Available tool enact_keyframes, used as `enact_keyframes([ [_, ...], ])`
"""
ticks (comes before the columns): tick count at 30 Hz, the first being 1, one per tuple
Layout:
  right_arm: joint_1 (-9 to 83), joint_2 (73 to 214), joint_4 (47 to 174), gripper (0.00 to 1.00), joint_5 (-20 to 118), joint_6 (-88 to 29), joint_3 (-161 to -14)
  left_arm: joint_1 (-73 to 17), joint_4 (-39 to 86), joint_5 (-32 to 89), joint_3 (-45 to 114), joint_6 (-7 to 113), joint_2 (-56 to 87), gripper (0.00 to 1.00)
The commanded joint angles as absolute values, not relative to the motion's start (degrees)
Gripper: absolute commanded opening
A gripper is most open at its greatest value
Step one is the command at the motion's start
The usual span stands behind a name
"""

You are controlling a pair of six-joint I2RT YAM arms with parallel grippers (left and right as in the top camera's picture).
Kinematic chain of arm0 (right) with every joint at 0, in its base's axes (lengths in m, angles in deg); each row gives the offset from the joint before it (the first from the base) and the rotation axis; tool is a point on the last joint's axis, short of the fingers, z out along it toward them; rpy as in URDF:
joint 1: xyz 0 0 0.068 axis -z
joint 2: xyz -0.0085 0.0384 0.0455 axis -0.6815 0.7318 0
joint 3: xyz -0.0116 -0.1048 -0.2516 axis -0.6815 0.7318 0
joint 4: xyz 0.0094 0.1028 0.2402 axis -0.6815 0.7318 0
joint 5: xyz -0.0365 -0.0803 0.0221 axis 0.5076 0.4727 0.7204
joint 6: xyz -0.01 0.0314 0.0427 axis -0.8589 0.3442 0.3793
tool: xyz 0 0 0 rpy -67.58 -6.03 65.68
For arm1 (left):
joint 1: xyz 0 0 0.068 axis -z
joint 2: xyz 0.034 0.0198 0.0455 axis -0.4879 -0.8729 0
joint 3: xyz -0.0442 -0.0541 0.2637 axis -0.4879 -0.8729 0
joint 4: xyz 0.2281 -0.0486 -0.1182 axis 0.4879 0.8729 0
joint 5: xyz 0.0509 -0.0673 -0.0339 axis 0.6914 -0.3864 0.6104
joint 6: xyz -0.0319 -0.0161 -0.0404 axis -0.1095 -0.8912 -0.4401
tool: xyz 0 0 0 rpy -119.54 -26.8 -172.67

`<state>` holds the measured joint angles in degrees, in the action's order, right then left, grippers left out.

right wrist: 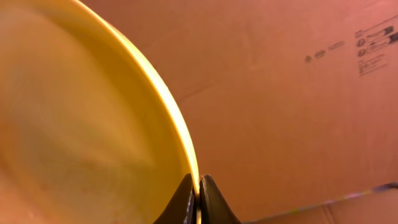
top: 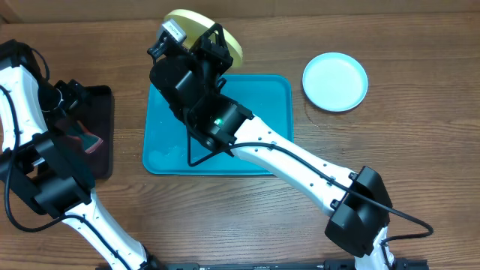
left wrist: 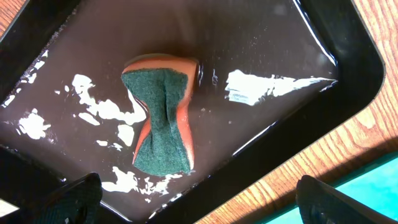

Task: Clean dirty plates on tray and stack at the side
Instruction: 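Lift the yellow plate with the right gripper and stack it on the plates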

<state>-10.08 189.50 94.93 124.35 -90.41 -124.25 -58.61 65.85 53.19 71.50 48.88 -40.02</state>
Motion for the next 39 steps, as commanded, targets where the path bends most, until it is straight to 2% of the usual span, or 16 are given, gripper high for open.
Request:
enact_keyframes([
  [1,-8.1,187.8,109.3,0.04,110.3,-80.8,-124.8,-58.7,65.5,52.1,72.6,48.5,-39.3,1.0],
  [2,-7.6,188.1,114.4,0.04,104.3,-80.9,-124.7,-58.7,65.4,52.1,72.6,48.5,-39.3,1.0],
  [4,-6.5,188.4,118.3,0.04,102.4,-78.6,-124.7,-58.7,65.4,52.2,72.6,48.5,-39.3,1.0],
  [7,-3.6,187.8,115.3,0.04,107.4,-65.2,-124.7,-58.7,65.4,52.2,72.6,48.5,-39.3,1.0],
  [11,5.7,185.8,116.5,0.04,102.3,-51.3,-124.9,-58.7,65.4,52.1,72.6,48.5,-39.3,1.0],
  [12,8.5,185.3,117.9,0.04,99.0,-48.0,-124.9,-58.7,65.4,52.1,72.6,48.5,-39.3,1.0],
  [18,33.7,185.9,131.0,0.04,59.2,-31.0,-124.8,-58.7,65.4,52.1,72.6,48.5,-39.3,1.0],
  [21,44.5,189.1,135.6,0.04,45.9,-27.6,-124.6,-58.7,65.4,52.1,72.6,48.5,-39.3,1.0],
  [24,51.1,192.4,136.5,0.04,38.4,-27.7,-123.5,-58.7,65.4,52.1,72.6,48.5,-39.3,1.0],
  [28,55.3,195.6,134.6,0.04,36.2,-27.7,-121.1,-58.7,65.4,52.2,72.6,48.5,-39.3,1.0],
  [32,55.7,197.5,132.7,0.04,36.4,-27.7,-120.3,-58.7,65.4,52.2,72.6,48.5,-39.3,1.0],
  [33,55.4,197.6,132.5,0.12,36.6,-27.7,-120.3,-58.7,65.4,52.1,72.6,48.5,-39.3,1.0],
  [34,55.1,197.8,132.4,0.24,37.1,-27.6,-120.3,-58.7,65.4,52.1,72.6,48.5,-39.3,1.0],
  [38,54.4,197.8,132.9,0.99,39.4,-26.7,-120.4,-58.7,65.4,52.1,72.6,48.5,-39.3,1.0],
  [39,54.4,197.8,133.2,1.0,39.3,-26.5,-120.4,-58.7,65.4,52.1,72.6,48.5,-39.3,1.0],
])
